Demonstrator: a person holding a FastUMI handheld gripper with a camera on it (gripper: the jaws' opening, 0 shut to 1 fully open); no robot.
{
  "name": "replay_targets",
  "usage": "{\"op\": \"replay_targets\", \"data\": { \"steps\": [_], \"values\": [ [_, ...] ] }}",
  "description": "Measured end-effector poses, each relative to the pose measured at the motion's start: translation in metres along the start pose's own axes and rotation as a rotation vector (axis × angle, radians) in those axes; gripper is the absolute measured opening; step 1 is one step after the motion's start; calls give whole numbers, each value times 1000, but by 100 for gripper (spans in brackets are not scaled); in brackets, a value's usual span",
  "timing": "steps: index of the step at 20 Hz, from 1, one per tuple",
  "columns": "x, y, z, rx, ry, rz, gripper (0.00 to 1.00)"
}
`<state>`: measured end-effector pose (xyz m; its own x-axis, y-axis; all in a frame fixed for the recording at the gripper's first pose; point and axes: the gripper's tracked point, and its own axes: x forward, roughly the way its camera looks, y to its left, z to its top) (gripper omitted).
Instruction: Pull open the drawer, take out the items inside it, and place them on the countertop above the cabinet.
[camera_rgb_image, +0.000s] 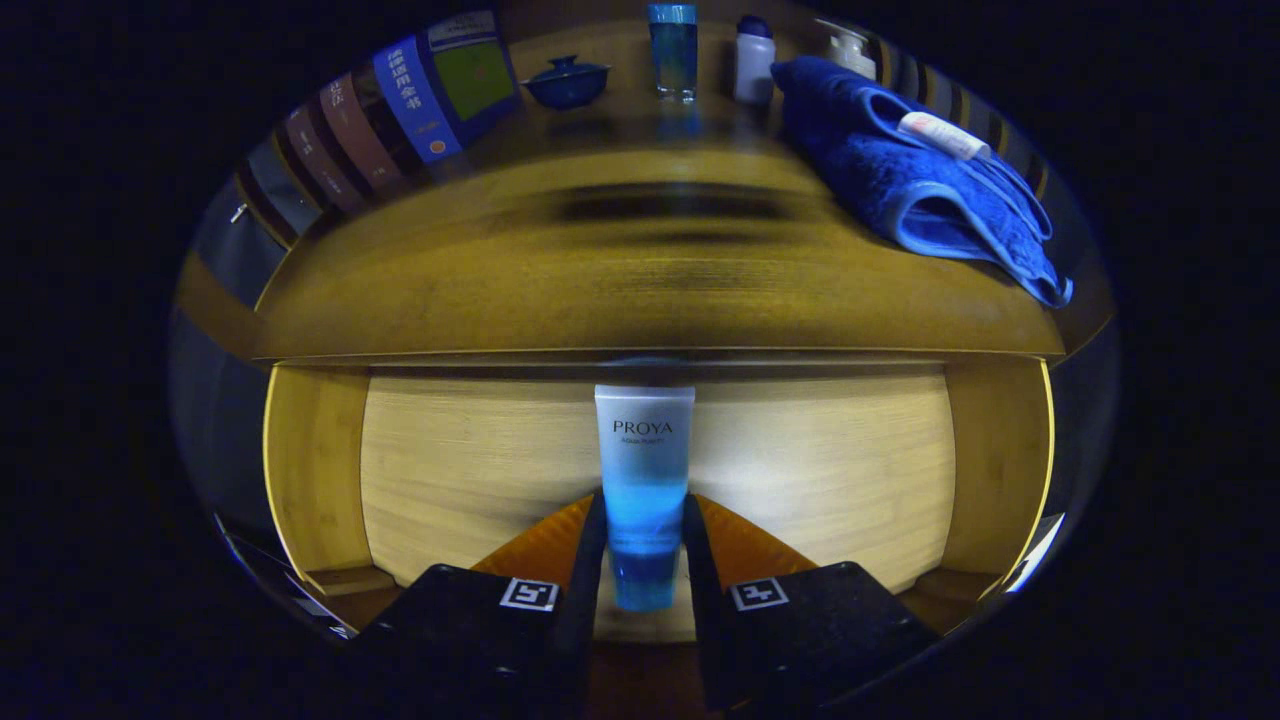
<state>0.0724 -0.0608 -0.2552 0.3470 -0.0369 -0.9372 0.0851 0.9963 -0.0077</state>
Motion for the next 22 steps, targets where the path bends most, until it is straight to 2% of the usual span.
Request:
{"op": "replay_targets", "data": {
  "steps": [7,12,19,22],
  "values": [
    [-70,1,13,-17,-168,32,47],
    [-111,4,64,-14,-301,46,47],
    [-85,13,169,-2,-368,45,47],
    [-59,15,197,7,-336,32,47]
  ]
}}
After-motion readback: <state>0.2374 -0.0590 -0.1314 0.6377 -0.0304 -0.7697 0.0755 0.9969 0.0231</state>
